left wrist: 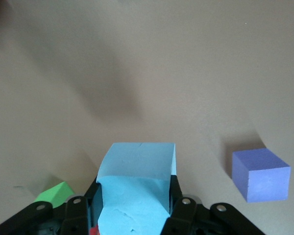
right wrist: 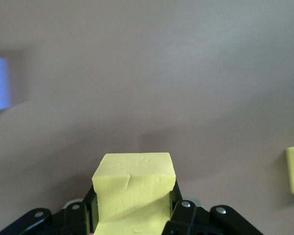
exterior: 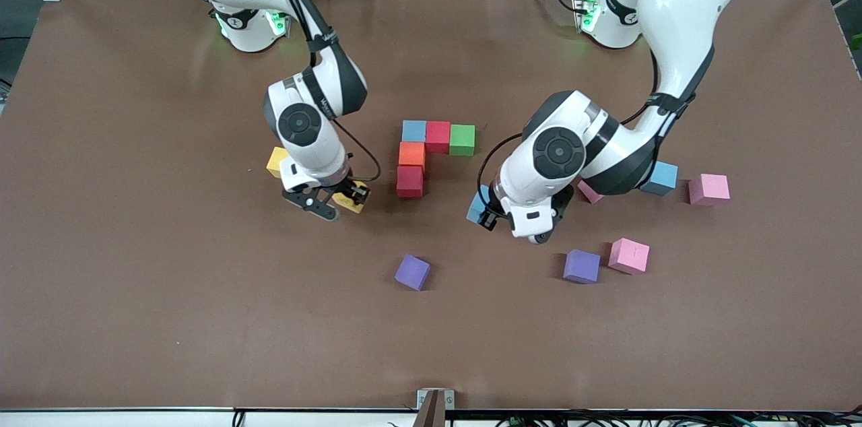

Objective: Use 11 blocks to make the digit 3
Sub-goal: 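Release the red block and grasp the yellow block with the right gripper, then place cyan by red with the left gripper while the right gripper holds yellow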

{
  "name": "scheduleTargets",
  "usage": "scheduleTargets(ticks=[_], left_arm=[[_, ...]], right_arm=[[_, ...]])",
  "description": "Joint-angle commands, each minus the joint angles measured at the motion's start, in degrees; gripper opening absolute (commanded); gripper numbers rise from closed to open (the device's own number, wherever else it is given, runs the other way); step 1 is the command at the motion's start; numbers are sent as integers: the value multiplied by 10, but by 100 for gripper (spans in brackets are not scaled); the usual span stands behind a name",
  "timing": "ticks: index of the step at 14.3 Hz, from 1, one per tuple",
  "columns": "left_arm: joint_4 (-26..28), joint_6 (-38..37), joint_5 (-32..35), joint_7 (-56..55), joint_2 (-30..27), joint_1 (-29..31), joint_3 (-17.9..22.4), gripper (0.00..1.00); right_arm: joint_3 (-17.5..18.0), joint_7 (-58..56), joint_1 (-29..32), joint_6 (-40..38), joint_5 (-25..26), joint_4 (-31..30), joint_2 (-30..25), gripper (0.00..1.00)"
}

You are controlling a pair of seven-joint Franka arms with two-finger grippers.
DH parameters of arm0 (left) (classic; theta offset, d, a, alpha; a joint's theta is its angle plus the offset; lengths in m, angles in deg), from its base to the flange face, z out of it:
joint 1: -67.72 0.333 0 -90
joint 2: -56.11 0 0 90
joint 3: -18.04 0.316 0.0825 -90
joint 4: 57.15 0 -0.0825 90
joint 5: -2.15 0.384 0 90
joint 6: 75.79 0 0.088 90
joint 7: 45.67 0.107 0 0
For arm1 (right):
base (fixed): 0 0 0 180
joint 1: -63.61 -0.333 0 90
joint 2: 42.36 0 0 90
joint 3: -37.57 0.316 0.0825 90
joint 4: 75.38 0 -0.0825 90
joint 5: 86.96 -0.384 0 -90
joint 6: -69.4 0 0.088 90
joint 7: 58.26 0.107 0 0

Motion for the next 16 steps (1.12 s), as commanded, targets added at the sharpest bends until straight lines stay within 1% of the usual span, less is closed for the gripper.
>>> scheduleTargets(ticks=[1, 2, 3, 5, 8, 9, 14, 16], left_arm=[[-44, -5, 9, -50, 20, -60, 43, 18], [-42, -5, 10, -62, 20, -79, 60, 18], [-39, -5, 8, -65, 20, -86, 67, 18], [-39, -4, 8, -120, 31, -93, 67, 18], [-37, 13, 8, -159, 36, -93, 67, 18], [-34, 14, 8, -165, 34, -88, 67, 18], [-27, 15, -6, -199, 32, -76, 69, 18], [-24, 22, -8, -230, 36, -85, 69, 18]], right_arm=[[21, -60, -1, -17, -9, 72, 37, 0], [25, -86, 0, -18, -10, 87, 45, 0], [25, -104, 0, -19, -9, 97, 48, 0], [25, -157, 0, -23, -8, 126, 68, 0], [24, -195, 11, -87, -3, 183, 87, 0], [23, -220, 24, -100, -3, 194, 89, 0], [23, -327, 105, -100, -1, 196, 91, 0], [22, -381, 138, -102, -1, 191, 91, 0]])
